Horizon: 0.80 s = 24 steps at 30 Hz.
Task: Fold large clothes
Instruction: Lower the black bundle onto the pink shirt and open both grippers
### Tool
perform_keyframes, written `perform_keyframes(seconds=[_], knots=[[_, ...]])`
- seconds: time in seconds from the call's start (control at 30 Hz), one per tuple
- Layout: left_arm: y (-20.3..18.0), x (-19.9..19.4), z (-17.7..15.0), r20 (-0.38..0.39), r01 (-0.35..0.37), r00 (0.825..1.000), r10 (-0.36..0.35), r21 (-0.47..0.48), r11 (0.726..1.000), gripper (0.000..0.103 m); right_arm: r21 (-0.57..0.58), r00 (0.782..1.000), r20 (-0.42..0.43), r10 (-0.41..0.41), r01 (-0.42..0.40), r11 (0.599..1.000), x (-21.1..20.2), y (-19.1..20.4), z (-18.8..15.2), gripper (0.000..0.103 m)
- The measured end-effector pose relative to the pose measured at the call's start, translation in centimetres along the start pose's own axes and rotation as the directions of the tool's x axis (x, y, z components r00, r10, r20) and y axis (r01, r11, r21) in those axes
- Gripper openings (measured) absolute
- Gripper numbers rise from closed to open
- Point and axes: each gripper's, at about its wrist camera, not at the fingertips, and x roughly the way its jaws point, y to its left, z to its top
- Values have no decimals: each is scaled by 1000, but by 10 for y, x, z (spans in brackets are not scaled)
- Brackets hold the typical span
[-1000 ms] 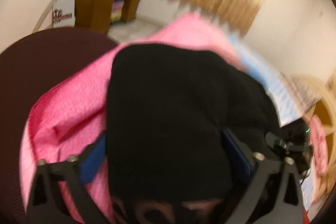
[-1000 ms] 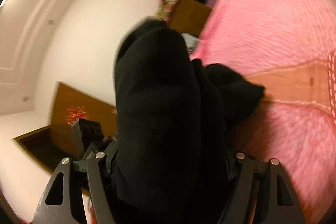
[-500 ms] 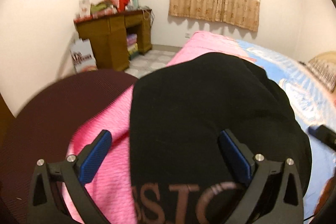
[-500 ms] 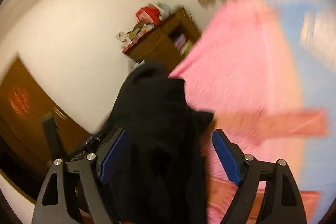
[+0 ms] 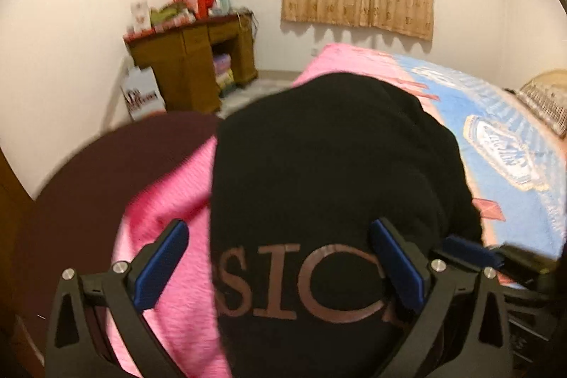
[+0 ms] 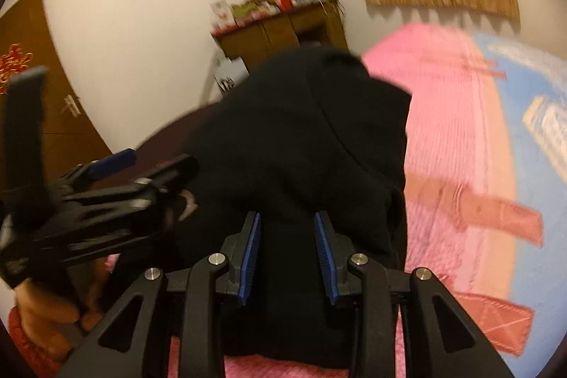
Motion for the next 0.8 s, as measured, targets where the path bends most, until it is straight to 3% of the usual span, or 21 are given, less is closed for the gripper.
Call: perform_keyframes(seconds=[0.07, 0.27, 0.37, 0.47, 0.53, 0.7, 0.8], knots=[[6, 6, 2, -17, 33, 999, -33, -39, 999, 103, 60, 1000, -6, 19, -19, 998, 6, -9, 0, 32], [-4, 35, 12, -46, 0, 999, -1, -27, 1000, 103, -7, 989, -65, -135, 135, 991, 30, 10, 16, 32], [-4, 43, 17, -64, 5, 998, -7, -20, 1000, 103, -18, 981, -122, -149, 148, 989, 35, 8, 28, 32], [-5, 44, 16, -50, 18, 999, -18, -6, 1000, 103, -31, 984, -145, -100, 97, 995, 37, -2, 32, 32], [-4, 44, 13, -39, 33, 999, -33, 7, 999, 103, 28, 992, -121, -45, 49, 998, 33, -13, 26, 32], [4, 36, 7, -37, 121, 992, -118, 82, 989, 103, 93, 993, -91, 77, -69, 993, 10, -28, -25, 33], [10, 33, 4, -31, 157, 987, -155, 85, 984, 103, 187, 989, -52, 138, -126, 974, 3, -42, -40, 33]])
